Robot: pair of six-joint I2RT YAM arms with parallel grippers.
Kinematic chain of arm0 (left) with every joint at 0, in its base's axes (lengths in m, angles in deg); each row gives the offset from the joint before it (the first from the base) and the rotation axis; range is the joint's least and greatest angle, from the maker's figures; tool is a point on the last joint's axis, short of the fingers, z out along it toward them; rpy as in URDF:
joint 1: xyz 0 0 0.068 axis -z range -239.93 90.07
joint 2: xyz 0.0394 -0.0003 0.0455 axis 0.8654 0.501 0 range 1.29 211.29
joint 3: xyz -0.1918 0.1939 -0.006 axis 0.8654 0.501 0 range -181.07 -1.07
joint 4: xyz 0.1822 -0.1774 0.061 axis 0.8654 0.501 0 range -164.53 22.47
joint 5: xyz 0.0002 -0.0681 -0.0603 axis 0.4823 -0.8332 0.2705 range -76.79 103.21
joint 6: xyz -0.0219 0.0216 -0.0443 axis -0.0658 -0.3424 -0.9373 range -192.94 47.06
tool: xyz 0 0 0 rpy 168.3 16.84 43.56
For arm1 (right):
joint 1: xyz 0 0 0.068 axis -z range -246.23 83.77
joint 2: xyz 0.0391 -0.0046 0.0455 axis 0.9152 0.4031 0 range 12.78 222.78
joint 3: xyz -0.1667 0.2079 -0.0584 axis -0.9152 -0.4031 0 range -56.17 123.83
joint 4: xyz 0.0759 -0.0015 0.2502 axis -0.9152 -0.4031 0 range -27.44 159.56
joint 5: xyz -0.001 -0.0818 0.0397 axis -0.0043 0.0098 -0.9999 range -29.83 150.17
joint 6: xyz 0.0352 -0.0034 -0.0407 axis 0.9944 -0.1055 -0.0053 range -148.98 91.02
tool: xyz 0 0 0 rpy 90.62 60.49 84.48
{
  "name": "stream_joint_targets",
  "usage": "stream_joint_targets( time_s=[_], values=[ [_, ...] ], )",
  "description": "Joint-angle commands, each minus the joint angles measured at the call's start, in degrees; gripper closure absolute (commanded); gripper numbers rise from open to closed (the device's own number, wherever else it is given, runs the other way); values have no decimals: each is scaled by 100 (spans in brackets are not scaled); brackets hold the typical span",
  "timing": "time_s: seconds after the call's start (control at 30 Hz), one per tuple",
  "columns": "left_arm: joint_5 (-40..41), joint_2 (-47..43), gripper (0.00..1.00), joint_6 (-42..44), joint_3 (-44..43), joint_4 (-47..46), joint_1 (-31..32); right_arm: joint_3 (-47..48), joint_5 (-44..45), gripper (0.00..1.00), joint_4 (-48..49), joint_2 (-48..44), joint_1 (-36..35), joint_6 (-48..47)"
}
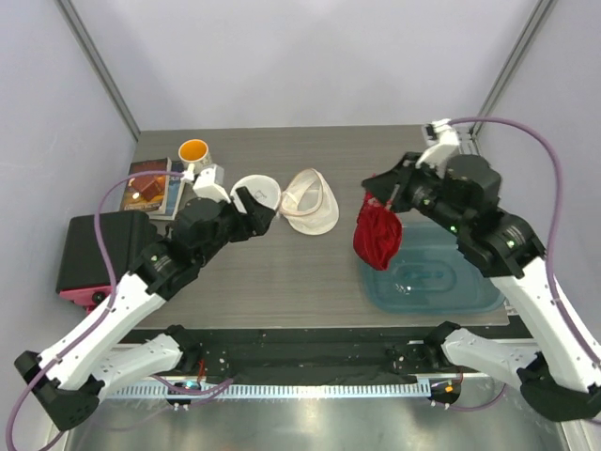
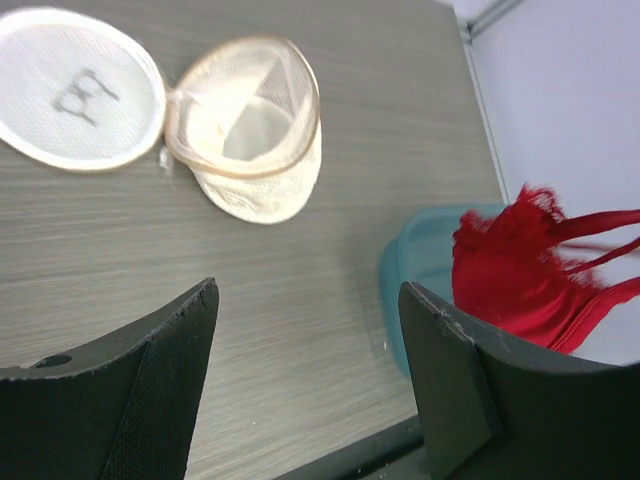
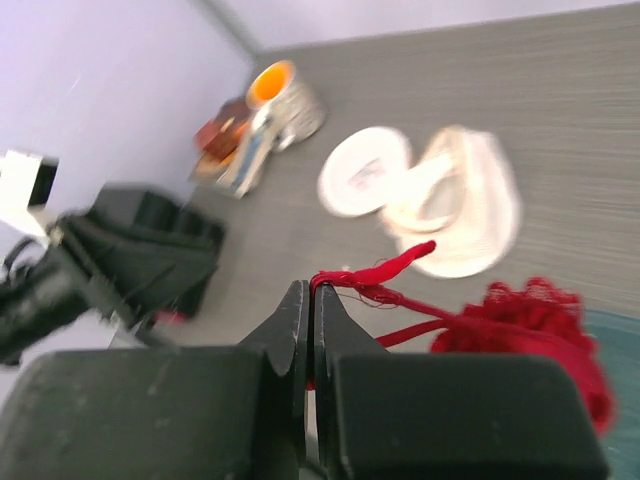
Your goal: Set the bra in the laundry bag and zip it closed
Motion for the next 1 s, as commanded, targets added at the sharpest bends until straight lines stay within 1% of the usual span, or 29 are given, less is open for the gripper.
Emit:
stream_joint_targets(
  time_s=[0.0,0.13,0.17,0.2,0.3,0.4,0.57,0.63,0.8,0.97],
  values=[
    [826,-517,26,181,-292,485,16,166,24,99,382,445,-881,-76],
    [1134,-869,24,242,-354,802,16,86,603,99,436,805,-1593,-128],
    [1179,-956,24,260,-380,881,16,68,700,99,445,902,-1882,-163],
    [1214,-983,24,260,-407,1030,16,25,997,99,445,981,-2033,-251],
    [1285,-1106,24,269,-407,1215,16,-55,1395,99,506,1359,-2464,-391],
    [1346,-1203,24,260,-337,1268,16,-335,1300,99,813,1456,-2570,-366],
    [1320,-1203,24,295,-310,1303,16,-704,1220,99,1024,1834,-2728,-436],
    [1276,-1186,23,295,-293,1295,16,-880,1080,99,1147,1957,-2772,-288],
    [864,-1037,24,286,-161,1277,16,-1513,868,99,1639,2028,-2860,126],
    [345,-756,23,155,224,1128,7,-2040,1087,99,1693,1826,-2860,363]
  ],
)
